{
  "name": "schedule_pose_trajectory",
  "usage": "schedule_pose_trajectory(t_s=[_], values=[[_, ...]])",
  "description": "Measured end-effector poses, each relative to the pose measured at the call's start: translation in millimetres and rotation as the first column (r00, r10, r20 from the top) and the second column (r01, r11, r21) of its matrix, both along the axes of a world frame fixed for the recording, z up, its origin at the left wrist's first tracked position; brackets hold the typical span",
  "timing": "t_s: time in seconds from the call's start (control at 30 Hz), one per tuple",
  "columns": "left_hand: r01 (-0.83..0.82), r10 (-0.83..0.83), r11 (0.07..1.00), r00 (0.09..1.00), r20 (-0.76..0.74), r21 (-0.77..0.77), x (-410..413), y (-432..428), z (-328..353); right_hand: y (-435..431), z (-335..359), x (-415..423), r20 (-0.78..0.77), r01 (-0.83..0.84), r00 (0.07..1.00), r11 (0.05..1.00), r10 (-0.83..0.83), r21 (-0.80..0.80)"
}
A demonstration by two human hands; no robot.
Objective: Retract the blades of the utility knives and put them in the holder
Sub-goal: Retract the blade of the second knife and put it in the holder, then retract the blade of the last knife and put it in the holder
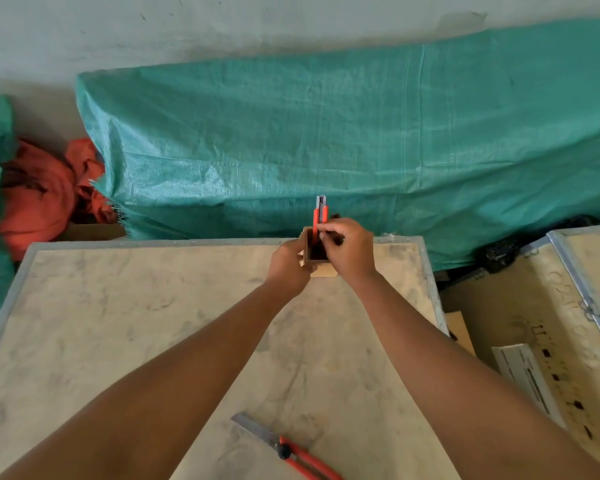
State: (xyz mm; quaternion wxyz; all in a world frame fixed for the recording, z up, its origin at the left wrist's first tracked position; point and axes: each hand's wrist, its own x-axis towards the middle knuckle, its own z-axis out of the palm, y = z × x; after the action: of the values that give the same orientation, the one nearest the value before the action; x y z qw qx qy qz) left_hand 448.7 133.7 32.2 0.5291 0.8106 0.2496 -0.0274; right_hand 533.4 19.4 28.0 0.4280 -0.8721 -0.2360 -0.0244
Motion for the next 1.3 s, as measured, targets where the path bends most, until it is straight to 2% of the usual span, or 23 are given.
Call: schedule_pose_trajectory(t_s=[0.27,0.47,0.57,0.7,0.87,1.1,1.2,1.3], values=[[-0.012,0.013,0.999,1.0,-0.023,0.048,-11.3,-5.7,7.7,-10.8,6.0,-11.6,0.005,0.009,1.0,1.0,-0.009,0.023],[-0.116,0.12,0.991,0.992,-0.048,0.073,-58.0,-15.3,29.4,-37.6,19.8,-50.5,0.0,-0.037,0.999,0.999,0.037,0.016],[-0.203,0.205,0.979,0.975,-0.084,0.037,-105.8,-24.3,33.9,-55.1,22.4,-86.9,-0.088,-0.105,0.991,0.994,0.103,-0.028],[-0.308,0.306,0.951,0.947,-0.095,-0.008,-188.1,-47.3,21.1,-77.7,8.9,-130.9,-0.302,-0.252,0.931,0.959,0.203,-0.131],[-0.432,0.424,0.902,0.884,-0.199,0.004,-276.5,-99.5,-12.0,-94.0,-12.7,-184.1,-0.493,-0.472,0.808,0.855,0.321,-0.216],[-0.479,0.45,0.878,0.817,-0.362,0.01,-316.8,-182.0,-50.1,-96.3,-33.0,-229.3,-0.675,-0.765,0.587,0.579,0.447,-0.283],[-0.505,0.458,0.863,0.809,-0.368,-0.035,-310.6,-199.6,-56.9,-90.5,-39.0,-239.4,-0.672,-0.81,0.553,0.505,0.492,-0.298],[-0.52,0.483,0.854,0.801,-0.353,-0.011,-304.8,-207.2,-62.3,-87.3,-44.5,-244.1,-0.639,-0.817,0.564,0.467,0.522,-0.339]])
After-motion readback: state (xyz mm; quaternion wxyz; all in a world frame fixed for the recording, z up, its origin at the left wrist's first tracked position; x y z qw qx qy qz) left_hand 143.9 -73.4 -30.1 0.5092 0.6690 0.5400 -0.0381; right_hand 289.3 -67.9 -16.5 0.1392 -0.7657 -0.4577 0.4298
